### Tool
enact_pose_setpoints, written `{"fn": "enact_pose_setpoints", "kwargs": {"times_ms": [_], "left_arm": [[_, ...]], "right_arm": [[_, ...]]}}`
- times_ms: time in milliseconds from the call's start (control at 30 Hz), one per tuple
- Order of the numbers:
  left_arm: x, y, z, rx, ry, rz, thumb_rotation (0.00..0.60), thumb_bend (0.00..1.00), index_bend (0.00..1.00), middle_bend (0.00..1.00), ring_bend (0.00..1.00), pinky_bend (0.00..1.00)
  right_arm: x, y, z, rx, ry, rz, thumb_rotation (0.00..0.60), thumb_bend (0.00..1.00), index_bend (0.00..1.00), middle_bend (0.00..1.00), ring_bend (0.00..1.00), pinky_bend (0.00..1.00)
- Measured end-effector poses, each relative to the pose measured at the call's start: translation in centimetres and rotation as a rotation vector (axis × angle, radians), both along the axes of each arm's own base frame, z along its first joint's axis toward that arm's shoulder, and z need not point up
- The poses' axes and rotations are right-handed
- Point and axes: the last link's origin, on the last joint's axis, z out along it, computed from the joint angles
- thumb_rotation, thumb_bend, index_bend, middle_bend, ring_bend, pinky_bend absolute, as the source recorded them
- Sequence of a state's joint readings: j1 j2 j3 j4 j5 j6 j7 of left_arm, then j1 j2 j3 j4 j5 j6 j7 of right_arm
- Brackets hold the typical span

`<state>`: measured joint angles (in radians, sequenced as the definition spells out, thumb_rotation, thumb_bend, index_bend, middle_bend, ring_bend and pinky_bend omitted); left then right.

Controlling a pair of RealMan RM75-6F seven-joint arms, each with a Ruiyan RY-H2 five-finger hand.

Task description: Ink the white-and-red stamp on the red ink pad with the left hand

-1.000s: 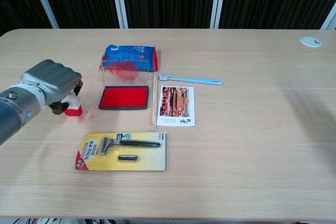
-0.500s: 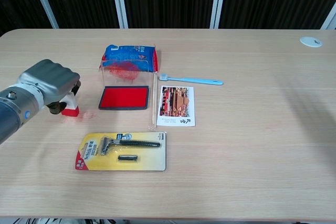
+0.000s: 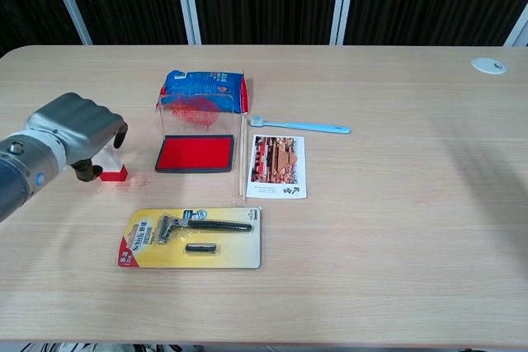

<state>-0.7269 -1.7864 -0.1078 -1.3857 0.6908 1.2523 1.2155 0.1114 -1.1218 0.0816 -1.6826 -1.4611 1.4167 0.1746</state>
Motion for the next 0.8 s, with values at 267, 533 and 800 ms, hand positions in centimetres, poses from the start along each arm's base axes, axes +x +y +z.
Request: {"fn": "enact_pose_setpoints", "kwargs": {"times_ms": [267, 533, 800], "left_arm": [[1.0, -0.6, 2.1, 0.026, -0.069, -0.012, 0.6, 0.17, 0.1, 0.04, 0.02, 0.09], [0.8, -2.6, 8.0, 0.13, -0.272, -0.099, 0.6, 0.1, 0.0, 0.0, 0.0, 0.06], [-3.4, -7.4, 14.5, 0.222, -0.464, -0.177, 0.6, 0.09, 0.0, 0.0, 0.0, 0.05]], "right_arm": [[-0.1, 0.0, 0.1, 0.0, 0.005, -0.002, 0.6, 0.17, 0.0, 0.0, 0.0, 0.18], [-0.1, 0.0, 0.1, -0.004, 0.032, 0.013, 0.6, 0.17, 0.0, 0.0, 0.0, 0.18], [-0.1, 0.0, 0.0, -0.019, 0.065, 0.026, 0.6, 0.16, 0.0, 0.0, 0.0, 0.18]]}}
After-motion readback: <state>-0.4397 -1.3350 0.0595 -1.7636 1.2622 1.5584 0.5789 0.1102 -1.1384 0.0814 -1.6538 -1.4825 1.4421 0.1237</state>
